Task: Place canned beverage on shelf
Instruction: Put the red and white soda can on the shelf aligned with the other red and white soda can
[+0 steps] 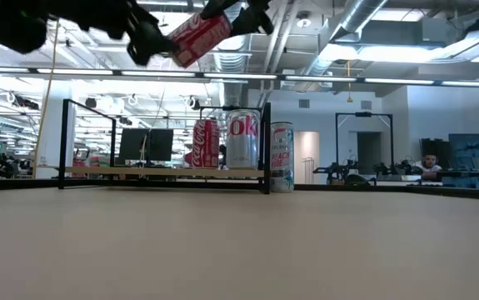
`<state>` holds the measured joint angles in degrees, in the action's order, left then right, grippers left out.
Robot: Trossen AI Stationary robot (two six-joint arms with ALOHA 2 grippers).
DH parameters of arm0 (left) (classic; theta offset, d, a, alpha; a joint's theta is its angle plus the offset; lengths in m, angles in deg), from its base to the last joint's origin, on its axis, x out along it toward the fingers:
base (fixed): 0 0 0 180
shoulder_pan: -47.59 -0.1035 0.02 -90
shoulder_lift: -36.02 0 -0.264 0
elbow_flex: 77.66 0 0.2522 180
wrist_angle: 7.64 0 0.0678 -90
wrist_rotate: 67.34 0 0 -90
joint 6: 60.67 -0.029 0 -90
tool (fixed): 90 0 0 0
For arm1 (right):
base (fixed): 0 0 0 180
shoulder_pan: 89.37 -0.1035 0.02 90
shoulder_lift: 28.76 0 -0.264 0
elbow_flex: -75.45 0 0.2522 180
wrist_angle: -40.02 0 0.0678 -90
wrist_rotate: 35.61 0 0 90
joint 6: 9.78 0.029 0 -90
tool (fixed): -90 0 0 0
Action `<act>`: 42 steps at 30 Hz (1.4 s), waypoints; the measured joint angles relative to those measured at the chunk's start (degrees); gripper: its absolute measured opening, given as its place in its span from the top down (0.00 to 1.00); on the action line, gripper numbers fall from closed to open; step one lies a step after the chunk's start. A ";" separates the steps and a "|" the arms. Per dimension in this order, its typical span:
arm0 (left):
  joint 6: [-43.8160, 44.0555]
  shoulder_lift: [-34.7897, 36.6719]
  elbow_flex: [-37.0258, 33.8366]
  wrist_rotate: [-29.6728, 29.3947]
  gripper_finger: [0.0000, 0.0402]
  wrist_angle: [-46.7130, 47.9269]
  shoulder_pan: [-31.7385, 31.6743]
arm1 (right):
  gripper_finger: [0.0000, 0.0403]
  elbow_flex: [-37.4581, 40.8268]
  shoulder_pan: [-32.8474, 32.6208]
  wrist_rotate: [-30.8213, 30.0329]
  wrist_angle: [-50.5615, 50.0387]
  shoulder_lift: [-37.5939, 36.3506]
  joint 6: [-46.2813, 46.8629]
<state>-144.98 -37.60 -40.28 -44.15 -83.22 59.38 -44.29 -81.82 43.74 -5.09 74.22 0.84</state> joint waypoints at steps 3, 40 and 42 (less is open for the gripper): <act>-0.08 5.83 0.00 -0.12 0.11 1.01 0.01 | 0.20 -2.23 0.50 -0.09 -3.34 -0.11 -2.82; 59.73 70.13 18.43 41.99 0.11 107.12 -0.08 | 0.20 -16.45 8.51 14.26 -15.54 15.17 -18.74; 58.47 70.07 18.40 40.64 0.11 108.14 -0.08 | 0.20 -21.11 8.96 13.90 -18.94 18.50 -21.02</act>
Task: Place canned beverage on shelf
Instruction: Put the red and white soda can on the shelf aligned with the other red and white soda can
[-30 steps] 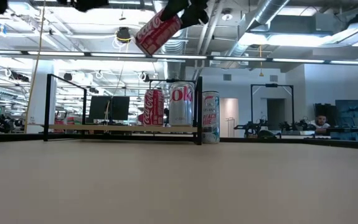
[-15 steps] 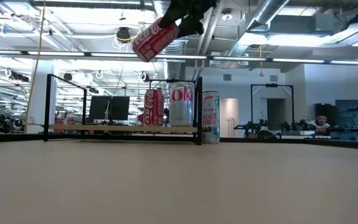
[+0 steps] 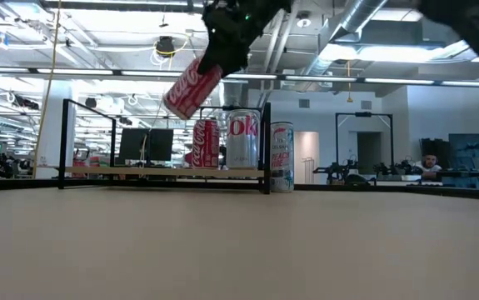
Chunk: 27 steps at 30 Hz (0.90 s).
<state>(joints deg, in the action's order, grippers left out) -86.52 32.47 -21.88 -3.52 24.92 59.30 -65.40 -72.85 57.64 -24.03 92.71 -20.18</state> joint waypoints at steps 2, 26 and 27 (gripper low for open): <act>-0.04 -0.03 0.00 -0.90 0.11 0.59 0.00 | 0.20 -5.24 0.57 -0.04 -3.59 3.31 -2.21; 0.84 -0.05 -0.09 -3.21 0.11 2.82 -0.02 | 0.20 -6.19 2.98 -4.86 -4.39 11.88 -17.67; 0.85 -0.05 -0.09 -3.19 0.11 2.80 -0.02 | 0.20 -6.19 2.86 -5.64 -4.46 11.86 -18.11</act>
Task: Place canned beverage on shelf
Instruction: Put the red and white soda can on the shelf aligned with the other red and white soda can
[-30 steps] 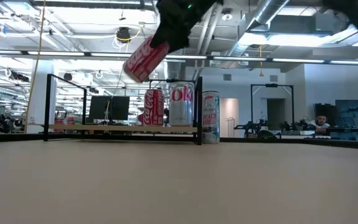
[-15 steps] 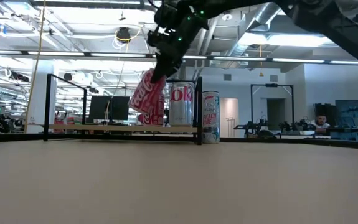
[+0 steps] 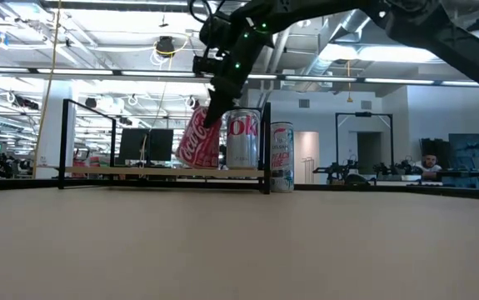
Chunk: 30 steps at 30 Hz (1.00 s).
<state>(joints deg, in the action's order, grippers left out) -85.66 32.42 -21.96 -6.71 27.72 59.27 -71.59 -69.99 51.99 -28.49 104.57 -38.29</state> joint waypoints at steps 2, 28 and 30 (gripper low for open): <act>0.00 0.00 0.00 0.01 0.11 0.04 0.00 | 0.20 0.00 -0.04 -0.97 -0.18 -0.04 -0.48; 0.15 0.00 0.00 -0.26 0.11 0.57 0.00 | 0.09 0.00 -0.09 -0.95 -2.23 -0.09 -0.46; 0.15 0.00 0.00 -0.26 0.11 0.61 0.00 | 0.08 0.00 -0.19 -0.97 -2.04 -0.09 -0.39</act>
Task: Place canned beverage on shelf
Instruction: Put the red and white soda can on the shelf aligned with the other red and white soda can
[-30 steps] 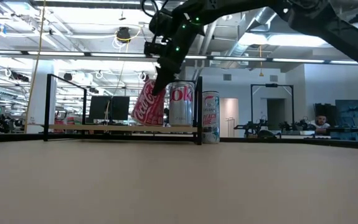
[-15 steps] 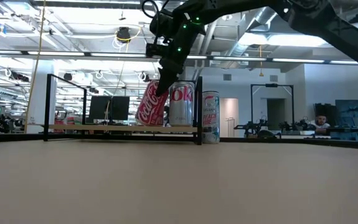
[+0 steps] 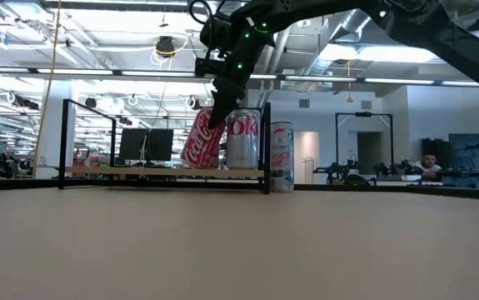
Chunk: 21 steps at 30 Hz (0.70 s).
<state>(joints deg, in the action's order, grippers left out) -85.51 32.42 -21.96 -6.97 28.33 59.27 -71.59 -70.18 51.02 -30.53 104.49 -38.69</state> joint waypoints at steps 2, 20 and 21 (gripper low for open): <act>0.00 0.00 0.00 0.00 0.11 0.05 0.00 | 0.07 0.00 -0.12 -0.19 0.18 0.00 -0.02; 0.24 0.00 -0.02 -0.02 0.11 0.42 0.00 | 0.05 0.07 -0.54 -1.74 0.46 -1.15 -0.82; 0.38 0.00 -0.02 -0.35 0.11 0.44 0.00 | 0.05 0.07 -0.75 -1.98 0.35 -1.87 -1.19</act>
<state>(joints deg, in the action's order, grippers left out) -85.13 32.42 -21.99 -7.32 28.77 59.27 -71.52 -70.93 49.04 -30.18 102.61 -39.87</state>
